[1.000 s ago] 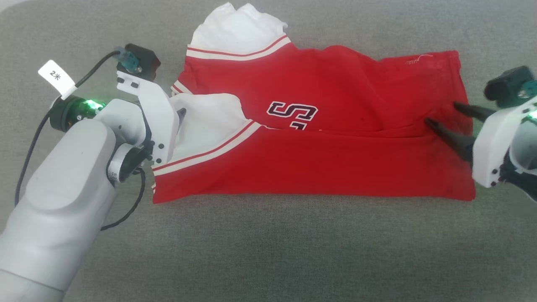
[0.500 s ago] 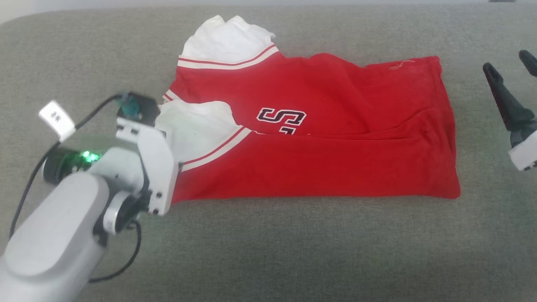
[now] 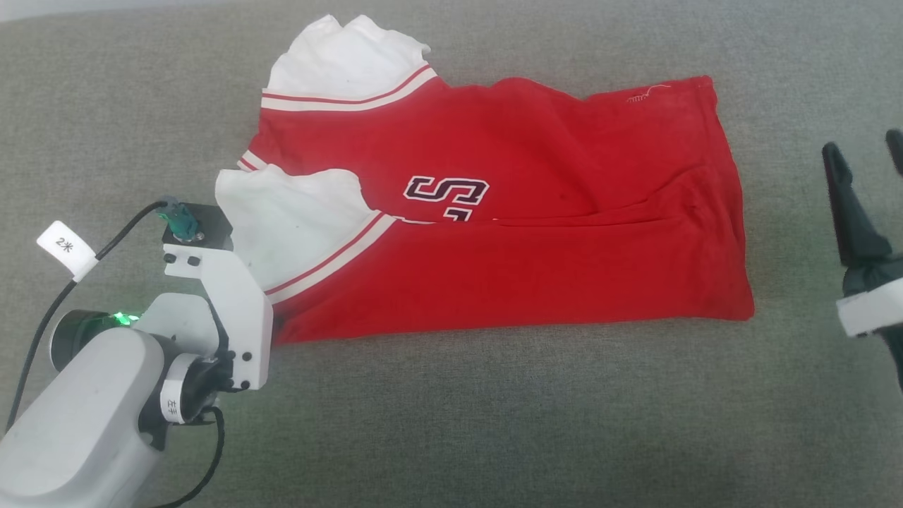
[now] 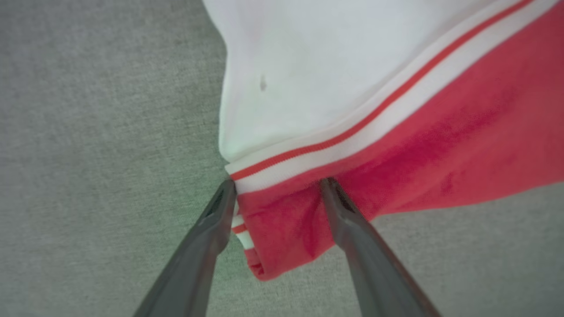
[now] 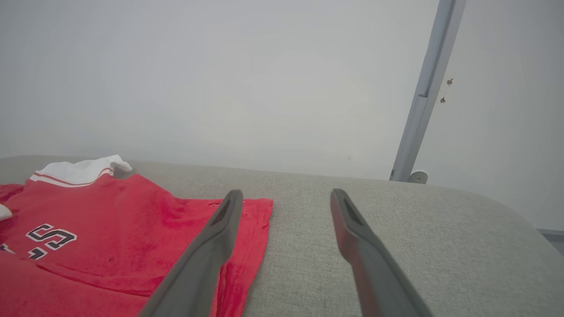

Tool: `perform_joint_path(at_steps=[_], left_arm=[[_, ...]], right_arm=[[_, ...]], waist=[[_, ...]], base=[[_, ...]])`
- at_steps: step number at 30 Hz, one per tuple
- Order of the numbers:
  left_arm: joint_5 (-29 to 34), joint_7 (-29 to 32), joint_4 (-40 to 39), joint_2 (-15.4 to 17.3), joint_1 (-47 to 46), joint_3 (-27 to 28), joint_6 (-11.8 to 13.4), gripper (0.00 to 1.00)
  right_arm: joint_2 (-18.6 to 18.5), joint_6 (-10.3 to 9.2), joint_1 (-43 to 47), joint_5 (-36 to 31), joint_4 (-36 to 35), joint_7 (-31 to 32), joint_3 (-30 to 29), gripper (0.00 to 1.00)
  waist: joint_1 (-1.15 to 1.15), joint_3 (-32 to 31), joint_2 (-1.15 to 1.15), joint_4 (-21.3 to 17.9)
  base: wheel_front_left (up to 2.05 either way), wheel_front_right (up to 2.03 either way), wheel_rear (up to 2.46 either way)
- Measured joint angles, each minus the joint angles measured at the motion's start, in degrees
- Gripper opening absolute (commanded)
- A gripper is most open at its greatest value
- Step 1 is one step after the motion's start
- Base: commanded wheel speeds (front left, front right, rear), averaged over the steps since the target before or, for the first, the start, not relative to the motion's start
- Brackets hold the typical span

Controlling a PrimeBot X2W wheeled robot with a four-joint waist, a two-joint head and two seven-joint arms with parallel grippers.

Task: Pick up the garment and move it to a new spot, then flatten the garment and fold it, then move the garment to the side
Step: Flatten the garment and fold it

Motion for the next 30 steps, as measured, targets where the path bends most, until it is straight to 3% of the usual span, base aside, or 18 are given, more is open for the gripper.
perform_joint_path(at_steps=[1, 2, 3, 5, 15, 18, 30], left_arm=[[-0.4, 0.0, 0.5, -0.1, 0.0, 0.0, 0.0, 1.00], [-0.5, -0.2, 1.0, -0.4, 0.0, 0.1, 0.0, 0.89], [-0.6, -0.5, 1.6, -0.6, 0.0, 0.3, 0.0, 0.48], [-0.7, -1.3, 2.8, -1.0, -0.1, 0.4, -0.2, 0.00], [-1.2, -3.8, 5.3, -3.1, -1.3, -0.1, -2.3, 0.00], [-0.9, -4.2, 5.3, -3.8, -1.9, -0.9, -2.7, 0.00], [-0.3, -5.5, 5.2, -6.6, -3.8, -3.0, -3.7, 0.00]], right_arm=[[0.6, 0.00, 0.7, -0.5, -0.5, 0.1, -0.8, 1.00], [1.3, 0.00, 1.4, -0.8, -1.0, 0.5, -1.5, 1.00], [1.8, 0.00, 2.0, -1.0, -1.6, 1.2, -2.2, 1.00], [2.7, -0.01, 3.0, -1.0, -2.5, 2.8, -3.1, 1.00], [2.2, -0.01, 7.0, 4.0, -7.8, 20.8, -0.6, 1.00], [1.4, -0.01, 8.3, 5.2, -8.4, 28.8, 0.3, 1.00], [1.2, -0.01, 8.1, 3.0, -8.2, 46.8, -2.0, 1.00]], waist=[[0.00, 0.1, 0.00, -0.1], [0.00, 0.2, 0.00, -0.2], [0.00, 0.3, 0.00, -0.3], [0.00, 0.5, 0.00, -0.4], [0.00, 0.5, 0.00, 0.7], [0.00, 0.5, 0.00, 1.9], [0.00, 1.8, 0.00, 5.3]], base=[[0.00, 0.00, 0.00], [0.00, 0.00, 0.00], [0.00, 0.00, 0.00], [0.00, 0.00, 0.00], [0.00, 0.00, 0.00], [0.00, 0.00, 0.00], [0.00, 0.00, 0.00]])
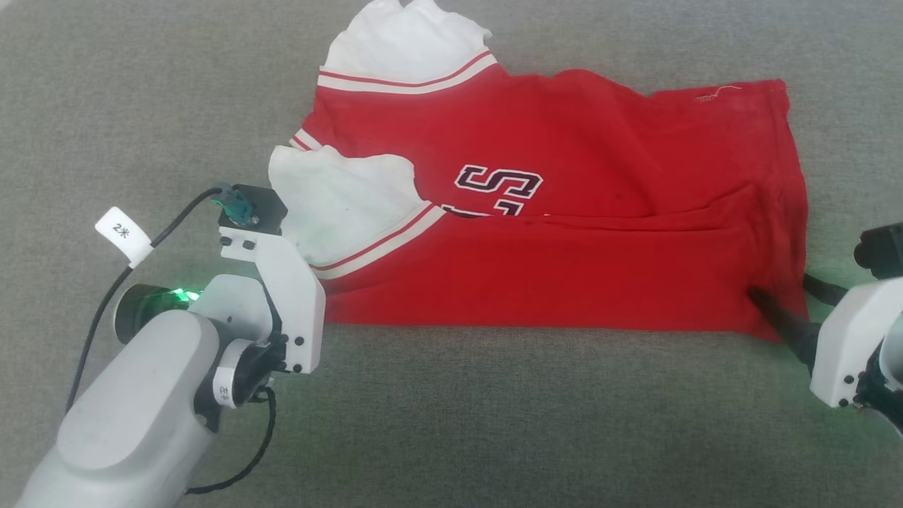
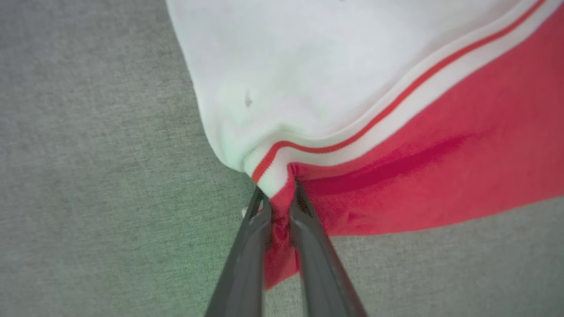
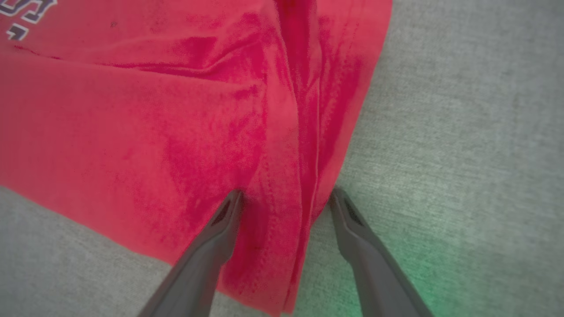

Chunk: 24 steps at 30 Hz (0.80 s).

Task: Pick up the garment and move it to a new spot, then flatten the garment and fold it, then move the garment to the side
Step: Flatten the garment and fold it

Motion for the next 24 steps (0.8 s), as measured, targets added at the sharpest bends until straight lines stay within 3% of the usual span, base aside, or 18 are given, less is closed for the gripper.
perform_joint_path(at_steps=[1, 2, 4, 14, 24], left_arm=[[0.0, -0.3, 0.2, -0.2, 0.0, -0.1, -0.2, 0.00], [0.0, -0.5, 0.3, -0.3, -0.1, -0.1, -0.4, 0.00], [0.0, -1.0, 0.8, -0.6, -0.2, -0.2, -0.5, 0.00], [-0.6, -0.9, 1.3, -0.1, -0.6, -0.1, -1.4, 0.00], [-0.4, 3.6, -7.7, 4.2, 1.8, -0.2, 1.7, 0.00]], right_arm=[[0.1, 0.00, -0.3, -0.3, 0.0, 1.5, 0.0, 1.00], [0.1, -0.01, -0.6, -0.5, -0.2, 2.7, 0.2, 0.58], [0.2, -0.01, -0.7, -1.1, -0.6, 4.1, -0.1, 0.00], [0.5, 0.05, -0.9, -2.1, -4.3, 9.1, -2.1, 0.00], [-4.5, 0.05, 1.9, -0.9, -10.6, 14.0, -3.1, 0.00]], waist=[[0.00, 0.1, 0.00, 0.2], [0.00, 0.2, 0.00, 0.3], [0.00, 0.3, 0.00, 0.6], [0.00, -0.5, 0.00, 0.7], [0.00, -1.7, 0.00, 0.6]], base=[[0.00, 0.00, 0.00], [0.00, 0.00, 0.00], [0.00, 0.00, 0.00], [0.00, 0.00, 0.00], [0.00, 0.00, 0.00]])
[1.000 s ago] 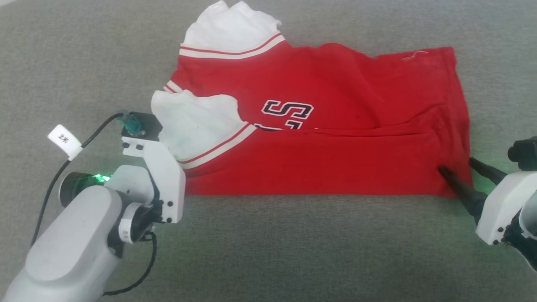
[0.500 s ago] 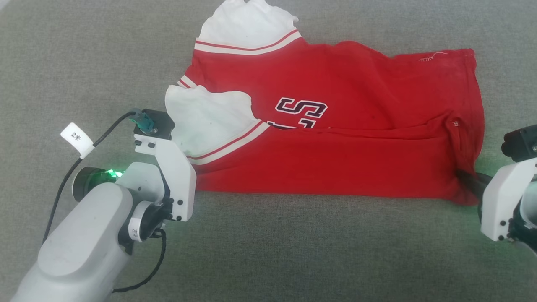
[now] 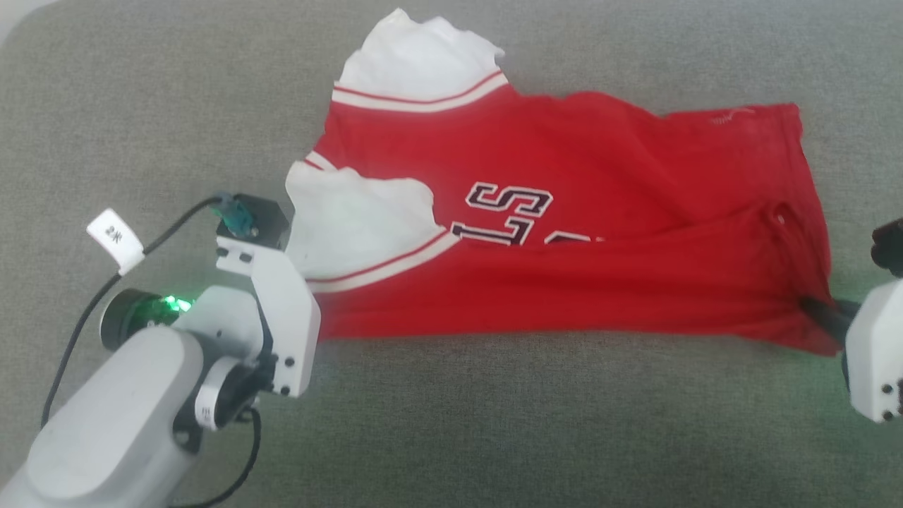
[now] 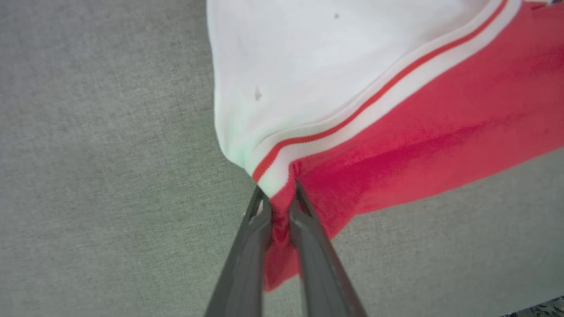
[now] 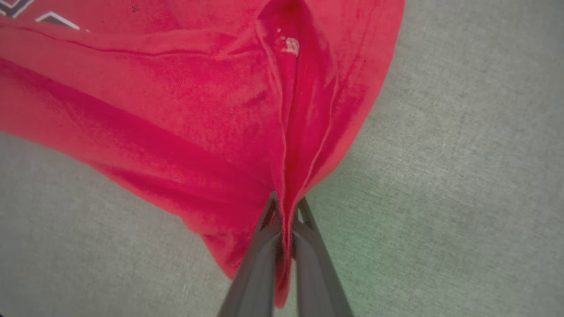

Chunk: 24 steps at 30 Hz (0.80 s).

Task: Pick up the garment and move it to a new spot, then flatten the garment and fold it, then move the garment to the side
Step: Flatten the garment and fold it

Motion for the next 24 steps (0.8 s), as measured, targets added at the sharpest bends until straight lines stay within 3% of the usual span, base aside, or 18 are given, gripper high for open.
perform_joint_path(at_steps=[9, 17, 18, 20, 21, 22, 24], left_arm=[[0.6, 3.9, -9.6, 3.5, 7.0, -0.9, 5.4, 0.00], [-0.1, 3.3, -8.9, 2.1, 10.2, -1.9, 6.4, 0.00], [-0.2, 3.1, -8.3, 1.7, 10.2, -1.8, 6.4, 0.06], [-0.2, 2.5, -7.6, 1.6, 10.2, -1.8, 5.8, 0.45], [-0.2, 2.2, -7.5, 1.6, 10.1, -1.7, 5.5, 0.95], [-0.2, 1.9, -7.5, 1.8, 10.0, -1.6, 5.4, 1.00], [-0.1, 2.4, -8.0, 2.7, 9.6, -1.4, 5.4, 1.00]], right_arm=[[-2.6, 0.00, 7.2, 3.4, -4.0, 2.6, -1.2, 0.00], [-1.0, -0.01, 9.1, 4.1, -1.9, 1.5, -1.2, 0.00], [-0.8, -0.01, 8.9, 4.0, -1.6, 1.2, -1.0, 0.04], [-0.7, -0.01, 8.3, 3.8, -1.0, 0.6, -0.5, 0.40], [-0.5, -0.01, 7.9, 3.7, -0.7, 0.0, -0.3, 0.92], [-0.3, -0.01, 7.6, 3.8, -0.6, -0.6, -0.1, 1.00], [-0.5, -0.01, 7.2, 3.8, -0.6, -1.4, 0.6, 1.00]], waist=[[0.00, -0.2, 0.00, -0.2], [0.00, 0.3, 0.00, -0.4], [0.00, 0.3, 0.00, -0.5], [0.00, 0.3, 0.00, -0.6], [0.00, 0.2, 0.00, -0.7], [0.00, 0.1, 0.00, -0.8], [0.00, -0.2, 0.00, -1.0]], base=[[0.00, 0.00, 0.00], [0.00, 0.00, 0.00], [0.00, 0.00, 0.00], [0.00, 0.00, 0.00], [0.00, 0.00, 0.00], [0.00, 0.00, 0.00], [0.00, 0.00, 0.00]])
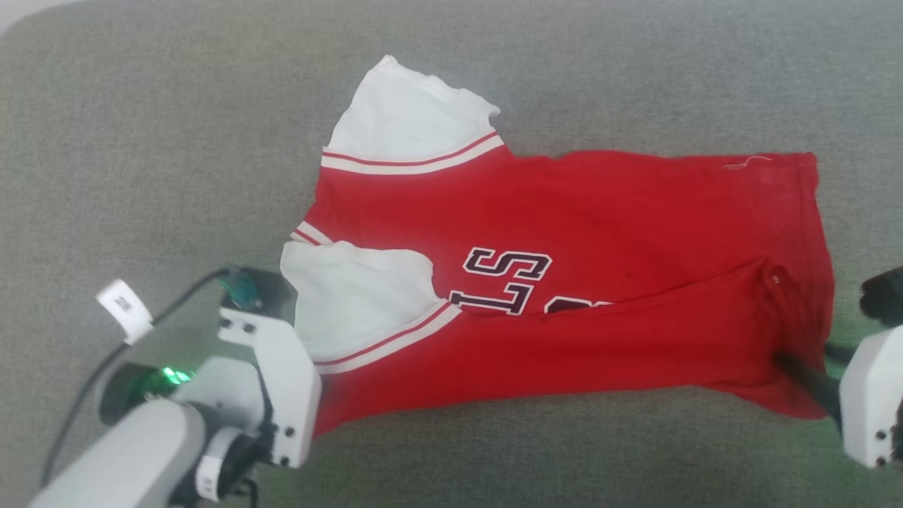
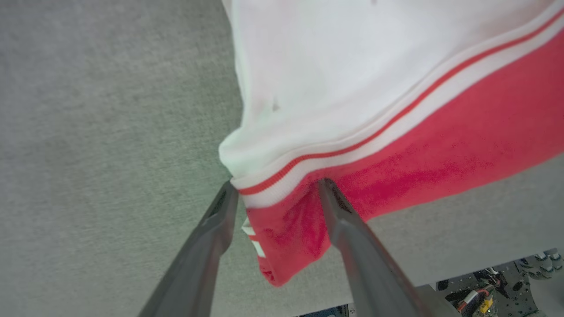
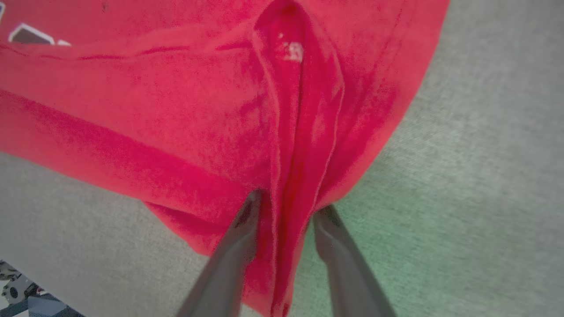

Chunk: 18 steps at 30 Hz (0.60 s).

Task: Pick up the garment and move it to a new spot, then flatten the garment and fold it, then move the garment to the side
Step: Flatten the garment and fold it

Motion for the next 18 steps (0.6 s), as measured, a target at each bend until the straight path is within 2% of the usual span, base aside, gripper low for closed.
perform_joint_path(at_steps=[7, 9, 12, 18], left_arm=[[3.2, 3.5, -7.9, 5.5, -3.9, 1.0, 0.6, 1.00], [3.8, 4.0, -9.6, 6.1, -6.2, 1.5, 0.4, 1.00], [4.6, 4.0, -9.9, 7.0, -10.0, 2.3, -1.2, 1.00], [4.6, 2.1, -4.1, 5.4, -19.2, 3.5, -6.1, 1.00]], right_arm=[[0.0, -0.04, -1.6, -0.4, -1.1, -5.4, -2.4, 1.00], [0.5, -0.03, -2.6, -1.0, -1.7, -8.3, -3.5, 1.00], [2.0, -0.04, -4.8, -2.9, -2.9, -14.0, -4.5, 1.00], [3.4, -0.04, -10.5, -7.9, -2.7, -28.1, -3.0, 1.00]], waist=[[0.00, -1.1, 0.00, -1.1], [0.00, -1.3, 0.00, -1.6], [0.00, -1.3, 0.00, -2.7], [0.00, -0.4, 0.00, -5.9]], base=[[0.00, 0.00, 0.00], [0.00, 0.00, 0.00], [0.00, 0.00, 0.00], [0.00, 0.00, 0.00]])
